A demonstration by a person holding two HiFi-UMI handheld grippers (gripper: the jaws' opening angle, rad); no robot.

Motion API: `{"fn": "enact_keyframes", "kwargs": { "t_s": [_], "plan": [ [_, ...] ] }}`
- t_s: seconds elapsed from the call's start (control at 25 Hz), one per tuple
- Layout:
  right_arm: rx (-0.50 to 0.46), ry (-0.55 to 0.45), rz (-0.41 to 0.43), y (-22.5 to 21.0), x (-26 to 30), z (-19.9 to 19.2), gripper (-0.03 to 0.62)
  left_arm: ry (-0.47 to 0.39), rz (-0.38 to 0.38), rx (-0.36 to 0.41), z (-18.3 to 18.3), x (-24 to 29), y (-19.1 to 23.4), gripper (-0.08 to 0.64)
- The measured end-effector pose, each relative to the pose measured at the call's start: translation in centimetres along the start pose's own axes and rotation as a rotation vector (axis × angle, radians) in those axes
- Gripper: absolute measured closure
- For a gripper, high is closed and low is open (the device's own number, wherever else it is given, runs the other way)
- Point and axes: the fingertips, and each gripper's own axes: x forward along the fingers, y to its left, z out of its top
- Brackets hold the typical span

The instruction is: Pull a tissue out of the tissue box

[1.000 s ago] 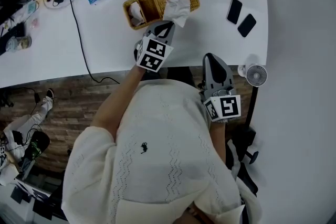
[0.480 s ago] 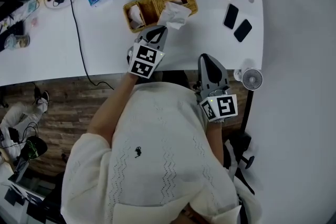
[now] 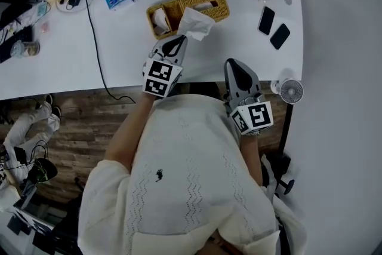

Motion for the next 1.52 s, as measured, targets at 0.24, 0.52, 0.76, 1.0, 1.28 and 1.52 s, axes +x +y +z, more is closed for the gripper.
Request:
{"fn": "enact_keyframes", "kwargs": {
  "t_s": [0.24, 0.52, 0.76, 1.0, 1.28, 1.52],
  "plan": [
    [0.01, -0.008, 0.035, 0.5, 1.2, 0.2, 0.581, -0.018, 0.035, -0.01, 0.2, -2.0, 1.2, 0.546],
    [0.016, -0.004, 0.072, 1.5, 2.5, 0.3, 0.584, -0.035, 0.051, -0.033, -0.1, -4.4, 1.9, 0.546],
    [-0.002, 0.003, 0.114, 2.3, 3.9, 0.4, 0.586, -0.059, 0.093, -0.071, -0.2, -6.5, 2.9, 0.546],
    [-0.02, 0.012, 0.152, 3.3, 4.8, 0.4, 0.586, -0.095, 0.131, -0.109, 0.1, -8.5, 3.9, 0.546],
    [-0.035, 0.0, 0.144, 3.4, 5.0, 1.2, 0.588, -0.142, 0.158, -0.12, 1.2, -10.6, 4.9, 0.546],
    [-0.041, -0.023, 0.133, 3.5, 5.1, 2.2, 0.589, -0.188, 0.168, -0.118, 2.7, -11.9, 5.3, 0.546]
  ]
}}
